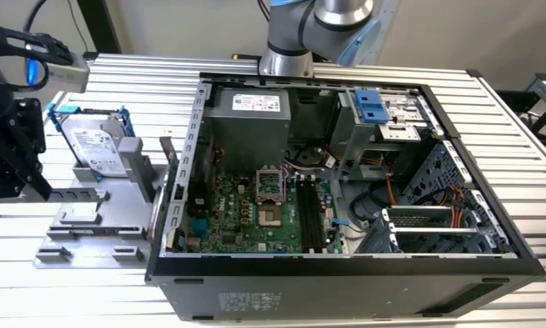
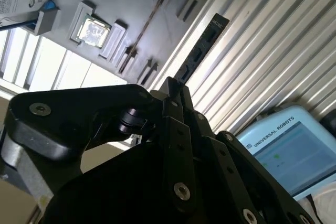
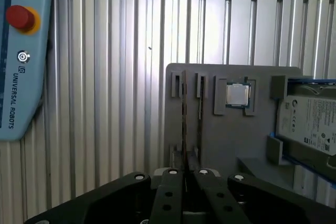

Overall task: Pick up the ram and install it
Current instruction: 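Pick up the ram and move it above insertion slot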

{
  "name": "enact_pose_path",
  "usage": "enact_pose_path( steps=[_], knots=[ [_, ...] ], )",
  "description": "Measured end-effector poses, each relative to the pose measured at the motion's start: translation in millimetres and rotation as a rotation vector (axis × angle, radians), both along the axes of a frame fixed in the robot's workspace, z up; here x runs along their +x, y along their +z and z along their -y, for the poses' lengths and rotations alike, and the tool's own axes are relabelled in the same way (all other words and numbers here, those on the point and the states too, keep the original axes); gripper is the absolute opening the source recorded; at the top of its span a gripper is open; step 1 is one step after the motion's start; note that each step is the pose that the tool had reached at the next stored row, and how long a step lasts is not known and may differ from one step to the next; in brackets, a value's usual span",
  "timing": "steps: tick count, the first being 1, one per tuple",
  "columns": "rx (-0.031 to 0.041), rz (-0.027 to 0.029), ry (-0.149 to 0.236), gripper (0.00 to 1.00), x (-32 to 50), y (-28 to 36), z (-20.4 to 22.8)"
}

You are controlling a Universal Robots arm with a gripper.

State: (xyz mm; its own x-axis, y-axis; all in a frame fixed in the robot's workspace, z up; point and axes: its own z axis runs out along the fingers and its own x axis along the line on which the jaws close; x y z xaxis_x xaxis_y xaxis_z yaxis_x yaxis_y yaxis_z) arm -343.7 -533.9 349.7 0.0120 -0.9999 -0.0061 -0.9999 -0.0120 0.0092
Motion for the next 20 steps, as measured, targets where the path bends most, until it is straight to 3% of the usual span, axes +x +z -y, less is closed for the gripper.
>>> enact_pose_path(
  steps=[9, 10, 17, 20],
  knots=[
    [0.0, 0.0, 0.0, 0.0, 0.0, 40.8, 0.0],
    [0.0, 0.0, 0.0, 0.0, 0.1, 43.1, 0.0],
    [0.0001, 0.0001, 0.0, 0.0, 0.3, 43.3, 0.0],
    [-0.0001, -0.0009, 0.0, 0.0, 9.1, 43.4, 0.0]
  ],
)
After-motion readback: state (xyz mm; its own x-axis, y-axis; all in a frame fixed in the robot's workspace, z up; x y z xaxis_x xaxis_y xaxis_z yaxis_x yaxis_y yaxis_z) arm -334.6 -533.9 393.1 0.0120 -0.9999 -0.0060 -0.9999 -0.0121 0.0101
